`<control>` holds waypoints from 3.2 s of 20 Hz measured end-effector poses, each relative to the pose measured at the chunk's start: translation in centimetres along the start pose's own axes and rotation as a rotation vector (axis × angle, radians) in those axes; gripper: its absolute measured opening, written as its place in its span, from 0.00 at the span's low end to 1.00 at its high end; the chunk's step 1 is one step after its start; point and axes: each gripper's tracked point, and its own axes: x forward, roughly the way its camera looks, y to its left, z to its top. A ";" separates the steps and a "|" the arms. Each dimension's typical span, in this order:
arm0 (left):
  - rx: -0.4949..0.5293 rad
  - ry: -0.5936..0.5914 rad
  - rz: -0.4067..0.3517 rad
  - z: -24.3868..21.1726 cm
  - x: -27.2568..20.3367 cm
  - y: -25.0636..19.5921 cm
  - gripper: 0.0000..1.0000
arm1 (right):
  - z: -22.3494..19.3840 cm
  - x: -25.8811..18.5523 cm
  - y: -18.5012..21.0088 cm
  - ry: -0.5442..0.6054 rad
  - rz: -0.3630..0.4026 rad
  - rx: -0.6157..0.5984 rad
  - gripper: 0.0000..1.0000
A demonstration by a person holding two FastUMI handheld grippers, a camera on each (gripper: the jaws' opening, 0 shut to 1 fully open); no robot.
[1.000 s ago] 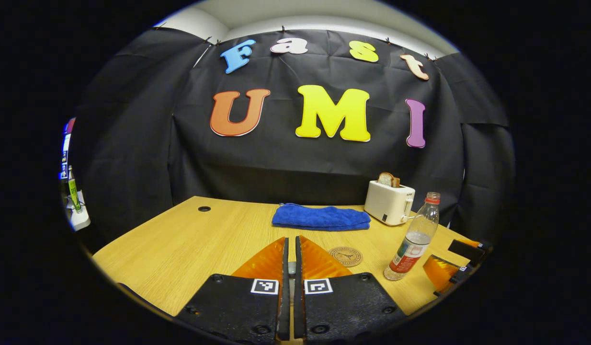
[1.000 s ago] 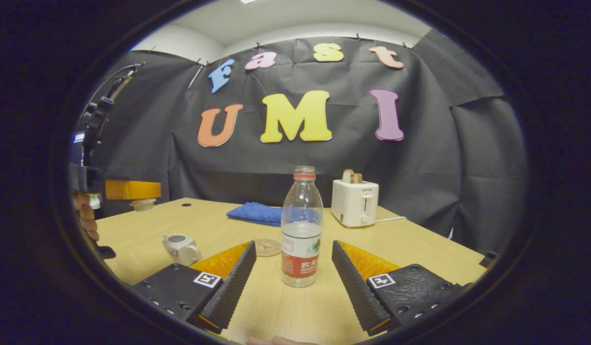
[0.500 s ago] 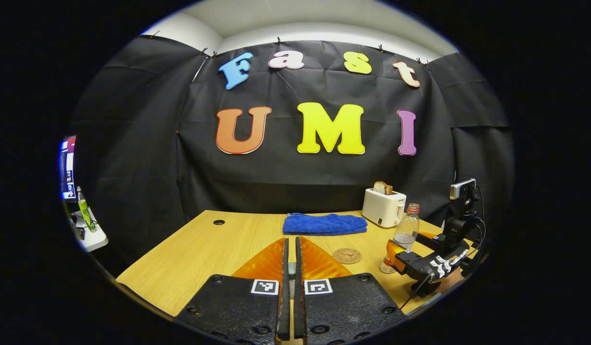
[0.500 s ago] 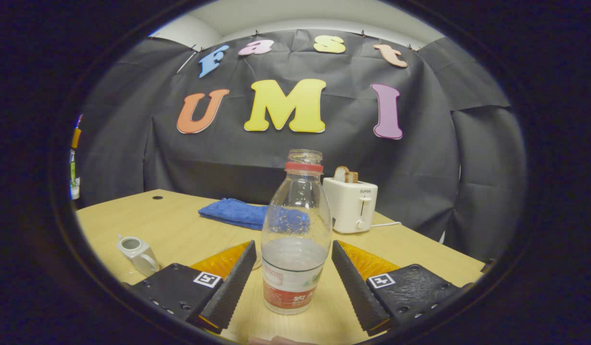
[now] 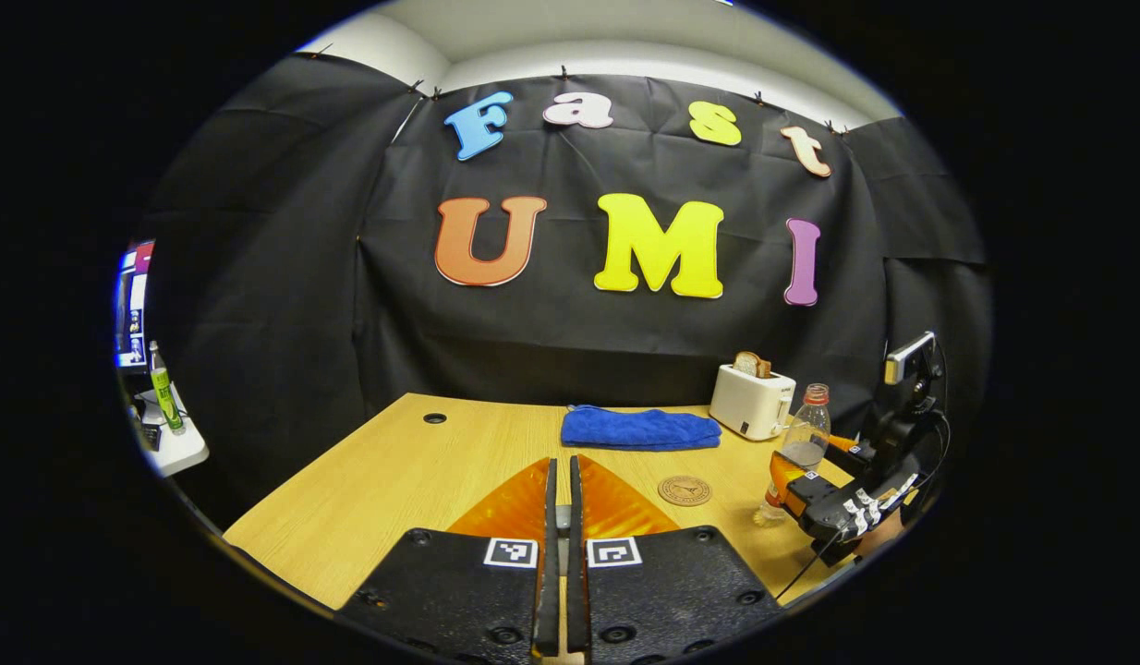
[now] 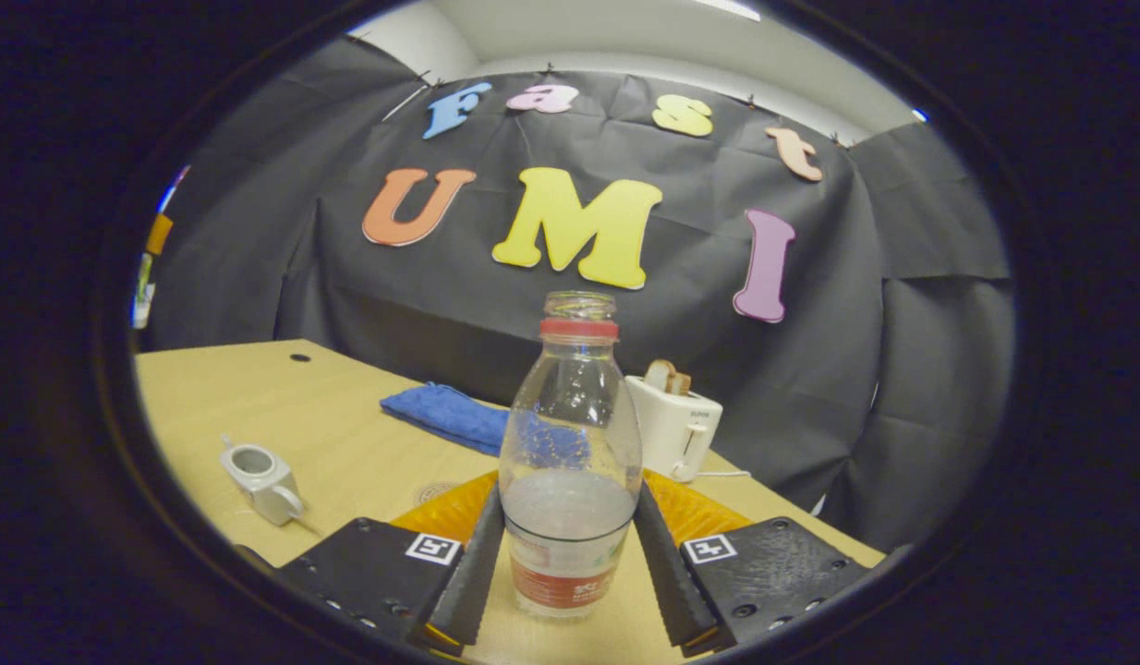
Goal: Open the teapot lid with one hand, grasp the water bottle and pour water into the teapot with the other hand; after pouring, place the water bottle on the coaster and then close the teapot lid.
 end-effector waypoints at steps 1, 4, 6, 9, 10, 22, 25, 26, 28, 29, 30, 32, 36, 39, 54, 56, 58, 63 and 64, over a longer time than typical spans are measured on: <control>0.005 -0.004 0.008 0.1 -0.1 0.6 0.06 | 0.4 -0.3 0.6 -0.001 -0.009 -0.064 0.72; 0.012 -0.010 0.025 0.4 -0.6 1.8 0.05 | 1.0 -0.6 2.2 -0.018 -0.031 -0.257 0.72; 0.012 -0.004 0.039 0.2 -0.6 2.8 0.06 | 0.6 -0.6 3.8 -0.013 -0.057 -0.423 0.72; 0.022 0.001 0.035 0.1 -0.7 3.3 0.05 | 1.1 -0.6 5.9 -0.032 -0.083 -0.627 0.72; 0.027 0.005 0.045 0.0 -0.7 3.8 0.05 | 0.9 -0.6 6.6 -0.033 -0.077 -0.666 0.72; 0.082 0.037 0.090 -0.8 -0.5 5.3 0.05 | 0.2 -0.5 10.6 -0.127 -0.115 -1.313 0.73; 0.085 0.032 0.094 -0.6 -0.6 5.3 0.05 | 1.3 -1.2 11.0 -0.190 -0.146 -1.465 0.73; 0.084 0.031 0.094 -0.5 -0.7 5.3 0.05 | 1.4 -1.4 11.0 -0.201 -0.149 -1.498 0.72; 0.086 0.033 0.091 -0.7 -0.6 5.2 0.05 | 2.0 -1.3 10.8 -0.215 -0.160 -1.555 0.72; 0.087 0.036 0.091 -0.7 -0.5 5.2 0.05 | 2.3 -1.7 10.7 -0.225 -0.166 -1.581 0.72; 0.090 0.040 0.095 -0.8 -0.4 5.4 0.05 | 2.5 -2.4 11.0 -0.246 -0.170 -1.606 0.73; 0.088 0.043 0.098 -0.9 -0.4 5.5 0.05 | 2.9 -2.3 10.9 -0.277 -0.183 -1.644 0.72; 0.096 0.046 0.093 -1.1 -0.5 5.4 0.05 | 3.6 -2.8 11.7 -0.335 -0.195 -1.720 0.72; 0.091 0.038 0.105 -0.7 -0.6 5.6 0.05 | 4.3 -3.0 11.9 -0.368 -0.213 -1.750 0.72; 0.069 0.034 0.101 -0.7 -0.4 5.9 0.05 | 8.8 -4.1 12.8 -0.504 -0.300 -1.875 0.73; 0.068 0.039 0.101 -0.9 -0.4 6.0 0.05 | 9.0 -4.0 12.8 -0.510 -0.305 -1.884 0.73; 0.069 0.039 0.102 -0.8 -0.5 5.9 0.05 | 8.9 -3.9 12.7 -0.510 -0.303 -1.880 0.73; 0.071 0.046 0.108 -1.0 -0.4 6.2 0.05 | 7.5 -2.7 11.0 -0.410 -0.215 -1.680 0.70; 0.070 0.049 0.111 -1.1 -0.2 6.4 0.05 | 7.7 -2.5 10.4 -0.385 -0.208 -1.642 0.72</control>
